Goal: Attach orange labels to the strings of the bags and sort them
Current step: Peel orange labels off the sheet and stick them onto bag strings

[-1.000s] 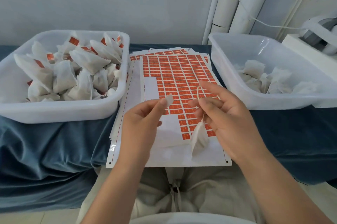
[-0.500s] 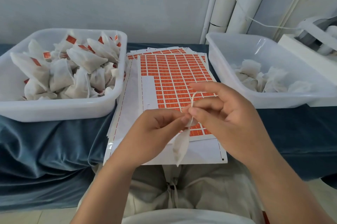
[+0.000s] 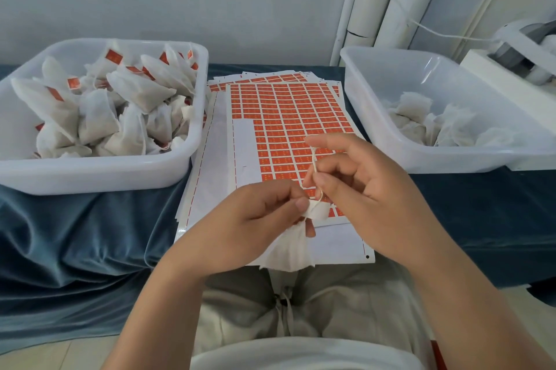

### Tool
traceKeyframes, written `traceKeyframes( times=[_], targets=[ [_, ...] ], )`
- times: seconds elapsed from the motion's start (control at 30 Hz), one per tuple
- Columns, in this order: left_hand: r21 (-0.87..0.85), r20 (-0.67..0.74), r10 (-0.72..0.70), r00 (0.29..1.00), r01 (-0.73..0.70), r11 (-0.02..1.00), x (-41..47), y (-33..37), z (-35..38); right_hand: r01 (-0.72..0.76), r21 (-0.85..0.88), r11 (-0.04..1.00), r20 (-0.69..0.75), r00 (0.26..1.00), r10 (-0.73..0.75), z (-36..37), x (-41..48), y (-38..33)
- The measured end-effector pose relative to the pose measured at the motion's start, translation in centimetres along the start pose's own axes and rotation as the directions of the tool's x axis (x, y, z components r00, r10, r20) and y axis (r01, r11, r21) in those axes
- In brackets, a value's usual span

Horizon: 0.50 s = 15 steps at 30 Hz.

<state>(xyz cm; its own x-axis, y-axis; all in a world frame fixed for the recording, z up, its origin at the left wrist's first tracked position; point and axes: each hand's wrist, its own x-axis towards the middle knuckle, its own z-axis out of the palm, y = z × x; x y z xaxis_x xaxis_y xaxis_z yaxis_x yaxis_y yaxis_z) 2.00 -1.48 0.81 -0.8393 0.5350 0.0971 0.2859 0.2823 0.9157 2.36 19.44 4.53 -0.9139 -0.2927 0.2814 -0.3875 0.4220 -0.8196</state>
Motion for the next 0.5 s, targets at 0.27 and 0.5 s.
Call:
traceKeyframes(
  times=[0.27,0.5],
  targets=[
    [0.189,0.038,0.018,0.999,-0.025,0.982,-0.2,0.0,0.0,-0.030,0.025,0.999,0.013,0.999,0.030,0.8,0.1,0.9],
    [0.070,-0.099,-0.012,0.995,0.019,0.997,0.3,-0.3,0.3,-0.062,0.022,0.998,-0.083,0.995,0.063,1.1,0.3,1.1]
  ],
)
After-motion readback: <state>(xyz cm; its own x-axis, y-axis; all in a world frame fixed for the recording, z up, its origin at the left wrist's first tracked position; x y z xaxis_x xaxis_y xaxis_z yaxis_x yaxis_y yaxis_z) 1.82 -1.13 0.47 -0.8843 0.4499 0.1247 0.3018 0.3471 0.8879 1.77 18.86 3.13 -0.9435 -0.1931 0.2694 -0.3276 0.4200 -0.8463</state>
